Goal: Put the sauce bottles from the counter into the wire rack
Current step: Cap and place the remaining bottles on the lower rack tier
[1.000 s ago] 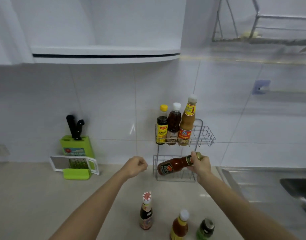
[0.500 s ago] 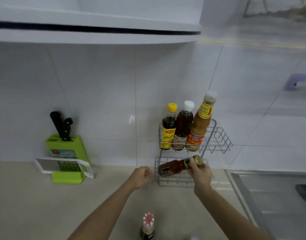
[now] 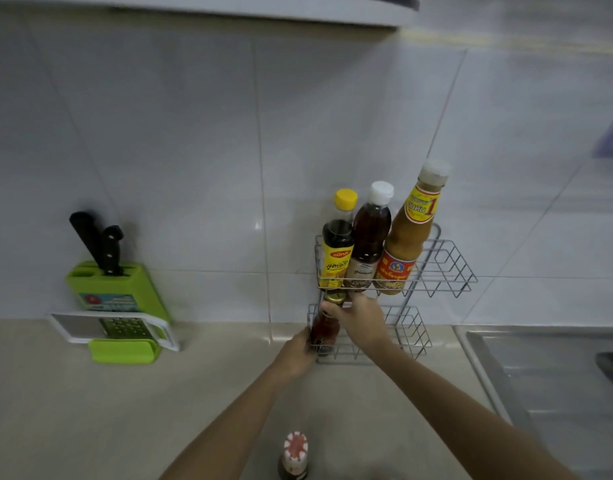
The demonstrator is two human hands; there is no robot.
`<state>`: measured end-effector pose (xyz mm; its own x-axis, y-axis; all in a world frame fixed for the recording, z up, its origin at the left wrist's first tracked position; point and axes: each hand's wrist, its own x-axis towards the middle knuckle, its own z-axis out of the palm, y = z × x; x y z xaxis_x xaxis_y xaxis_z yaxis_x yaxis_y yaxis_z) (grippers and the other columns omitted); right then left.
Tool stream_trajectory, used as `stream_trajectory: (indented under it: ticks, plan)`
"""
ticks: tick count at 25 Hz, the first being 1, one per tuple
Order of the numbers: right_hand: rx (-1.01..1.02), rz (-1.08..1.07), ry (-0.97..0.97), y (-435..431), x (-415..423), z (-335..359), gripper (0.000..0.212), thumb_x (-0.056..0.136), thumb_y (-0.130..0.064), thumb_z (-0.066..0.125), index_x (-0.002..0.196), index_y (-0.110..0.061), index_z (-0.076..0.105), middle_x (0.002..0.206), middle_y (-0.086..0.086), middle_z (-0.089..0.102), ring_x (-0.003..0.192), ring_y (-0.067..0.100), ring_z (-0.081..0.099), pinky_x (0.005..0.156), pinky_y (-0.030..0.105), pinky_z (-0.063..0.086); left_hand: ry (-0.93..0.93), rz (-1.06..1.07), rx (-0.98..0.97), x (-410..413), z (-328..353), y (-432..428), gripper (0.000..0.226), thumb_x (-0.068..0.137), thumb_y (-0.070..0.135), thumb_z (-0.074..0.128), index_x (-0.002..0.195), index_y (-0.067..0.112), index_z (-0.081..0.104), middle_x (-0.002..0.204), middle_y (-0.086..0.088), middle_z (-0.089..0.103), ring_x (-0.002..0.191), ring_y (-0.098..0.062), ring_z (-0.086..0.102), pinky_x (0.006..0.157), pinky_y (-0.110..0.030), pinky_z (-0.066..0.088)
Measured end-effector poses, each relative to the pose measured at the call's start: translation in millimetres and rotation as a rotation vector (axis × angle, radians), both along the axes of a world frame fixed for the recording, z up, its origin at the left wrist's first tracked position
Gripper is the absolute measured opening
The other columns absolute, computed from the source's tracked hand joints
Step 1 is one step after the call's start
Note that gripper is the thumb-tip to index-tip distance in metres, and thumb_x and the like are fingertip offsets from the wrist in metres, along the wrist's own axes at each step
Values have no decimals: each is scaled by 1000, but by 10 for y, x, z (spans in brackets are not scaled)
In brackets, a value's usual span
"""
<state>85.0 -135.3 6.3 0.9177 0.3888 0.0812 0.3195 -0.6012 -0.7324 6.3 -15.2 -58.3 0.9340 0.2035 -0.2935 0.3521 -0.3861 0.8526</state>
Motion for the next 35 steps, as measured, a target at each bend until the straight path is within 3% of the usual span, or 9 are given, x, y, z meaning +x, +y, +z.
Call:
stream_trajectory:
  ticks: [7,11,14,16,22,25,28,30,35]
  plan:
    - [75,53,196,40,-32,-161,39,85,-38,68,115,-12,61,113,8,70,103,25,64,88,39,53,-11,36,-20,51,-112,28,46,89,1,50,135,7,50,132,-13,61,122,-27,57,109,-41,43]
    - [90,69,291,-21,-29,-121,47,88,-29,67,128,-8,56,128,10,63,114,26,61,95,35,49,1,4,-23,41,-68,48,43,91,7,54,133,6,50,133,-13,60,124,-27,56,109,-38,42]
    - [-87,74,233,-180,-95,-84,47,89,-27,66,129,-7,55,129,9,62,116,24,59,94,31,45,35,-5,79,-155,-19,138,54,91,8,53,142,4,38,147,-13,45,136,-27,44,110,-28,36]
    - [-168,123,207,-319,-222,-34,39,89,-28,65,121,-7,61,120,9,66,109,22,61,86,27,45,69,-8,155,-422,-39,222,60,93,2,48,149,2,27,156,-14,32,143,-27,35,117,-32,30]
    - [-193,401,114,-502,-845,269,18,92,-27,59,101,-14,68,87,-4,70,81,10,65,78,31,54,69,-189,307,-1279,-75,239,58,84,-10,50,140,3,42,147,-13,45,136,-22,44,109,-23,33]
    - [-254,622,42,-539,-1195,372,26,90,-41,58,105,-21,66,88,-11,66,79,1,61,73,23,52,6,-421,252,-1581,-65,104,67,75,19,73,137,15,46,138,1,53,126,-9,49,104,-15,37]
    - [-393,755,-135,-540,-1410,378,45,82,-57,61,111,-23,63,96,-10,65,81,5,58,72,25,50,-87,-295,155,-1747,-73,-157,53,72,38,77,115,47,48,105,23,61,98,4,58,83,-9,45]
    - [-451,770,-240,-505,-1496,359,41,82,-52,63,107,-19,64,99,-3,66,84,12,59,73,31,49,-171,-164,117,-1783,-110,-265,41,75,38,74,103,50,47,89,20,63,82,5,60,72,-12,47]
    - [-534,803,-402,-369,-1480,703,36,87,-42,61,107,-14,66,104,3,64,92,19,61,78,34,51,-247,-84,56,-1783,178,-315,44,73,48,72,111,48,50,91,14,69,84,6,63,80,-22,54]
